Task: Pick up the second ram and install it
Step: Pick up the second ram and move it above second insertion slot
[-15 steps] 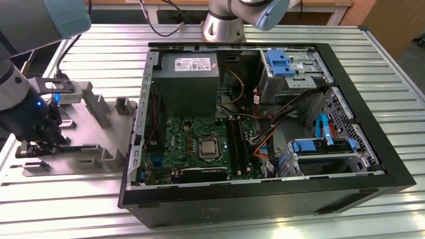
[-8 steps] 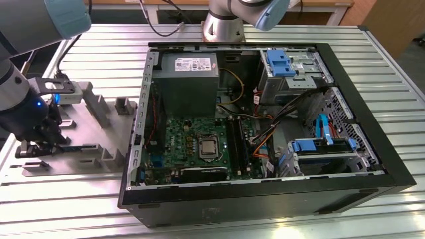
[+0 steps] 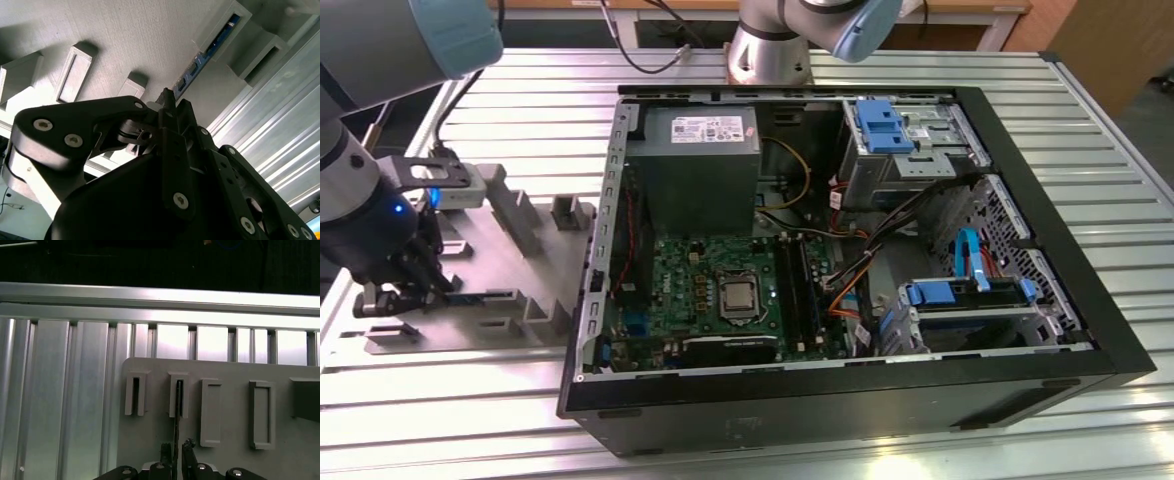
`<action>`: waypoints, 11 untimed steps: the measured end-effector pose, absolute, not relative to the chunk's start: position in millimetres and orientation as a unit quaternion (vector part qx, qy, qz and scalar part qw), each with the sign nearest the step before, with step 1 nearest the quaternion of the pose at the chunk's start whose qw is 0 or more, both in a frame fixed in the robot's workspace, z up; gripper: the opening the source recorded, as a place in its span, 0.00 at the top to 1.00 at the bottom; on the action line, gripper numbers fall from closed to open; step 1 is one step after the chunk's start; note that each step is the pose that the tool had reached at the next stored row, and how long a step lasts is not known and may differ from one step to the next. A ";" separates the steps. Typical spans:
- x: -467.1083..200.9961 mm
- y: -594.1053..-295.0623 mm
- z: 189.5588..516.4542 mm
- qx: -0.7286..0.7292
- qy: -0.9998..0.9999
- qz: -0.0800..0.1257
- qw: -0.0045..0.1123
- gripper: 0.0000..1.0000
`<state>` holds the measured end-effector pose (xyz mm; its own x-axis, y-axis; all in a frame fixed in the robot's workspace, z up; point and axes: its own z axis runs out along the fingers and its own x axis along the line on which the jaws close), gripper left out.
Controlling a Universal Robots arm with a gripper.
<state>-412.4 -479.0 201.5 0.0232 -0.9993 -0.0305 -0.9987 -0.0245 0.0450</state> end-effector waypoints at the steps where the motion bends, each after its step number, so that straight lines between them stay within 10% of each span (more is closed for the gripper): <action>1: -412.5 -479.0 201.1 0.715 -0.698 -0.027 0.006 0.77; 11: -412.5 -479.0 200.6 0.715 -0.698 -0.027 0.006 0.77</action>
